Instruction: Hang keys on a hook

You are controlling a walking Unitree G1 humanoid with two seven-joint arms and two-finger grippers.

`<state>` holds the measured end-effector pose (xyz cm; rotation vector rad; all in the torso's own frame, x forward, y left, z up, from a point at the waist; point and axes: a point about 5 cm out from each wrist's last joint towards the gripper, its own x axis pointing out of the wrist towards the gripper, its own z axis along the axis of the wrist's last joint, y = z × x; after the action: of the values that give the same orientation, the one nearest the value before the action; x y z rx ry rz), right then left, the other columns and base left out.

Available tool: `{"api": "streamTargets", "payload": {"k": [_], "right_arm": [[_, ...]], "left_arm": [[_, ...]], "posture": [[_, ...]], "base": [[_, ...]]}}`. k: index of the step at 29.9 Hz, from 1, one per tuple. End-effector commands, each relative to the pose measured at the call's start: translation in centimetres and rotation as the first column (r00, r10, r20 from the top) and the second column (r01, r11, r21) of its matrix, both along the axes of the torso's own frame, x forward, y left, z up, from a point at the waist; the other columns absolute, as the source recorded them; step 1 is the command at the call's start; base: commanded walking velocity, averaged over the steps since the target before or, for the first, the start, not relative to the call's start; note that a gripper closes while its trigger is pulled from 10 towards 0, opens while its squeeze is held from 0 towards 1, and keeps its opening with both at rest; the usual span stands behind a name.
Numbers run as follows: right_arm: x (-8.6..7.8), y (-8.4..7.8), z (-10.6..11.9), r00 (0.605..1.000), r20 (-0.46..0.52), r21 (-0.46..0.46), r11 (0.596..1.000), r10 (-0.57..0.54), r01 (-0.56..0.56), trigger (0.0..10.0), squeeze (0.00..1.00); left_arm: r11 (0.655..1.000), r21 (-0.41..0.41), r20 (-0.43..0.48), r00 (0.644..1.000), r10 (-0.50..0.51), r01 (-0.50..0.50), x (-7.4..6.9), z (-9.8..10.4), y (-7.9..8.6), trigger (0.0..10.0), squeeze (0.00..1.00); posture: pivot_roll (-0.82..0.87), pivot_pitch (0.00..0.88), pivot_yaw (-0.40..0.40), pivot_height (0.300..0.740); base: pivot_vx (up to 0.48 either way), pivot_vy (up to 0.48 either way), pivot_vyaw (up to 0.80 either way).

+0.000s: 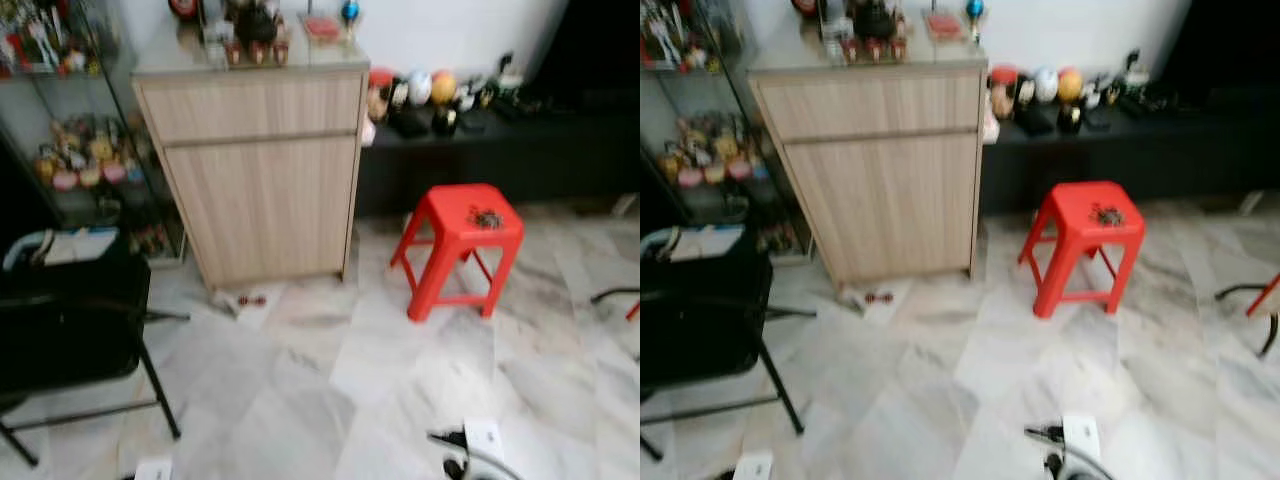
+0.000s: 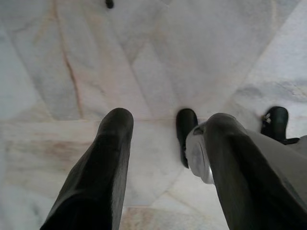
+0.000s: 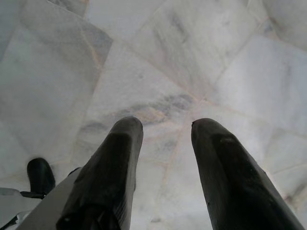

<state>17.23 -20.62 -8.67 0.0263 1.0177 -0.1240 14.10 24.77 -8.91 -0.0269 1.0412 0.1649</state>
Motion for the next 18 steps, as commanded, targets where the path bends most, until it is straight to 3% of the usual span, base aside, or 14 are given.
{"api": "streamTargets", "payload": {"k": [1,18], "right_arm": [[0.13,-0.03,0.08,1.0,0.011,0.007,1.0,-0.012,0.012,10.0,0.0],[0.46,-0.07,0.24,0.999,0.025,0.009,1.0,-0.024,0.024,10.0,0.0]], "left_arm": [[1.0,-0.002,-0.011,1.0,0.008,-0.008,-0.15,-0.04,0.1,10.0,0.0],[1.0,-0.005,0.0,1.0,0.012,-0.012,0.15,0.05,0.06,10.0,0.0]], "posture": [[-0.1,0.013,0.017,0.74],[-0.1,0.032,0.019,0.74]], "base": [[0.0,-0.307,0.0],[0.0,-0.312,0.0]]}}
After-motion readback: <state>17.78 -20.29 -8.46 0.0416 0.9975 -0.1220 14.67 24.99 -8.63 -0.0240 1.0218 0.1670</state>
